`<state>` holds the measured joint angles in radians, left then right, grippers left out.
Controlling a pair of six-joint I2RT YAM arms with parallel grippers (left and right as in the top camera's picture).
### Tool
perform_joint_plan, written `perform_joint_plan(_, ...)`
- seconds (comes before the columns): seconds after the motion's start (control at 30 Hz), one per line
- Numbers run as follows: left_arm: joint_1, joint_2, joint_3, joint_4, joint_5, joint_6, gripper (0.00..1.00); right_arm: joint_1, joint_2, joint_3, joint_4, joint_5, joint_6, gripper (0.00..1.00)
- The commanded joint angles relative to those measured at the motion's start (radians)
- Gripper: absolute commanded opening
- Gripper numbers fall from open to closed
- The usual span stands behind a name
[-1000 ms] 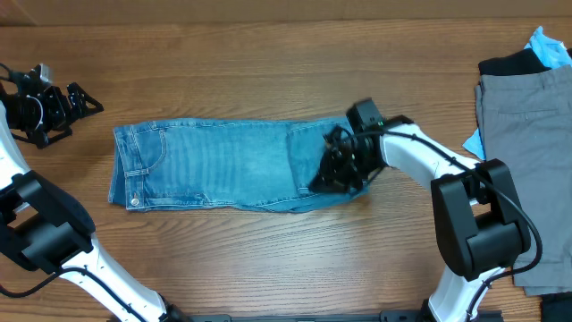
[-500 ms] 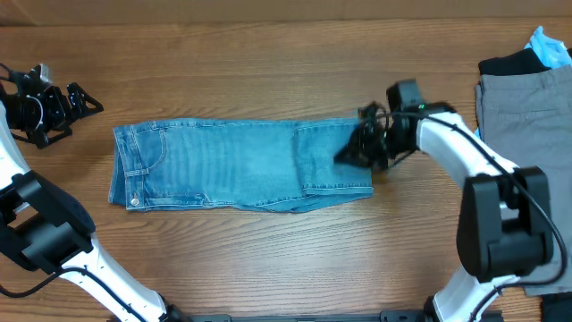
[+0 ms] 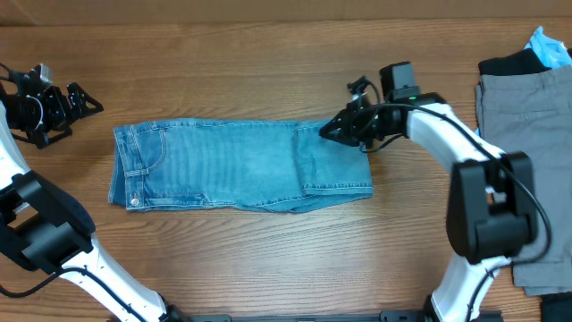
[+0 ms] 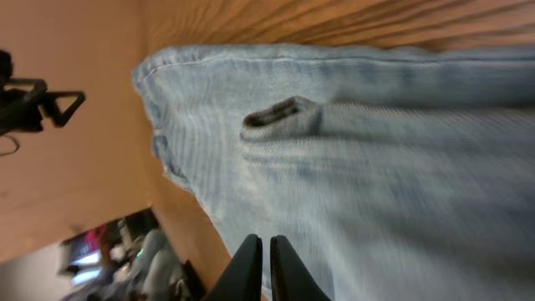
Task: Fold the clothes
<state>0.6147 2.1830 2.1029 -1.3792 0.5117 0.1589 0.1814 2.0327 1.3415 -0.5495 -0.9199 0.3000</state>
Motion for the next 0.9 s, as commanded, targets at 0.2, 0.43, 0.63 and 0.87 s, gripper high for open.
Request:
perform_joint_plan(0.2, -0.010, 0.011, 0.019, 0.000, 0.001, -0.006, 1.00, 0.034, 0.165, 0.004, 0.146, -0.070, 0.095, 0.09)
perform_joint_plan(0.43, -0.010, 0.011, 0.019, -0.002, 0.001, -0.006, 1.00, 0.026, 0.173, 0.019, 0.142, 0.100, 0.120, 0.05)
perform_joint_plan(0.63, -0.010, 0.011, 0.019, -0.005, 0.001, -0.006, 1.00, 0.009, 0.064, 0.111, 0.059, -0.021, 0.086, 0.04)
perform_joint_plan(0.87, -0.010, 0.011, 0.019, -0.007, 0.001, -0.006, 1.00, 0.028, -0.042, 0.134, -0.112, -0.061, 0.048, 0.07)
